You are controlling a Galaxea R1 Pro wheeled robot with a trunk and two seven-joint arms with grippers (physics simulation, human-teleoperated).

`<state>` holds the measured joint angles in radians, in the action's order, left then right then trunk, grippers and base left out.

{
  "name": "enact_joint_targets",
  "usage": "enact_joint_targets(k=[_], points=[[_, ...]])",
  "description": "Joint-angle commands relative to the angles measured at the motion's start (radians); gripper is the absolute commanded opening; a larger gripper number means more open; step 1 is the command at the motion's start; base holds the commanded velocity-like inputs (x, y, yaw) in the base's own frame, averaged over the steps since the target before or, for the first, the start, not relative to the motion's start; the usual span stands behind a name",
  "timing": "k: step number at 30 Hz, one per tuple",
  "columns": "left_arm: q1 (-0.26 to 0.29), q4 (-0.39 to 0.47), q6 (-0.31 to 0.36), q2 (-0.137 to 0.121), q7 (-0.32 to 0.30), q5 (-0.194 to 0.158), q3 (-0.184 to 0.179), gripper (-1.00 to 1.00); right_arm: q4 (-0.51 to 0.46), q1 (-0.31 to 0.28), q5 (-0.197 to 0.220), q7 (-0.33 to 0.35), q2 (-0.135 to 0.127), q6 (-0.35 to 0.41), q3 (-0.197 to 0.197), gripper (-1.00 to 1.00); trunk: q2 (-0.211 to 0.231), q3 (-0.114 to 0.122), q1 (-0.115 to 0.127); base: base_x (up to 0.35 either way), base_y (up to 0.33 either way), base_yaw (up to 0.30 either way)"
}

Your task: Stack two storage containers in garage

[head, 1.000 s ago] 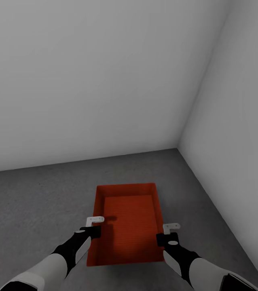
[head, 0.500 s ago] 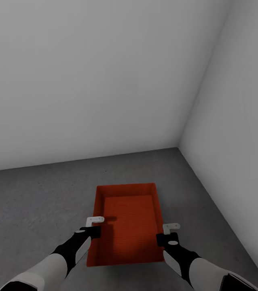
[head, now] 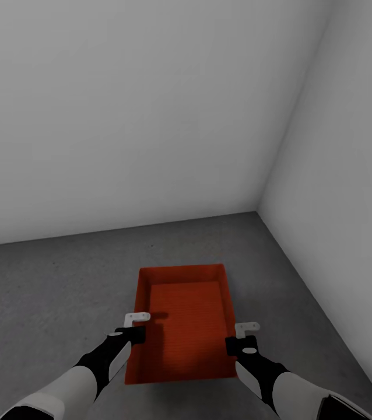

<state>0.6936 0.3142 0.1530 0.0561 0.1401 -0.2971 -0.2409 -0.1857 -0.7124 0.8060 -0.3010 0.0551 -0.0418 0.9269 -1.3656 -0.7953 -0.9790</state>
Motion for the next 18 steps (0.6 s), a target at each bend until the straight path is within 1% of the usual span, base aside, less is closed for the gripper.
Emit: enact_joint_targets(k=[1,18], points=[[0.0,0.005,-0.004,-0.001,0.014,0.012,-0.032,-1.0,0.003,-0.001,0.035,-0.004,0.0,0.008,-0.004,-1.0,0.0,-0.001,0.0,0.0,0.0,0.0],[0.0,0.006,-0.007,-0.002,0.015,0.012,-0.032,-1.0,0.003,-0.001,0.035,-0.004,0.0,0.008,-0.004,-1.0,0.0,-0.001,0.0,0.0,0.0,0.0]])
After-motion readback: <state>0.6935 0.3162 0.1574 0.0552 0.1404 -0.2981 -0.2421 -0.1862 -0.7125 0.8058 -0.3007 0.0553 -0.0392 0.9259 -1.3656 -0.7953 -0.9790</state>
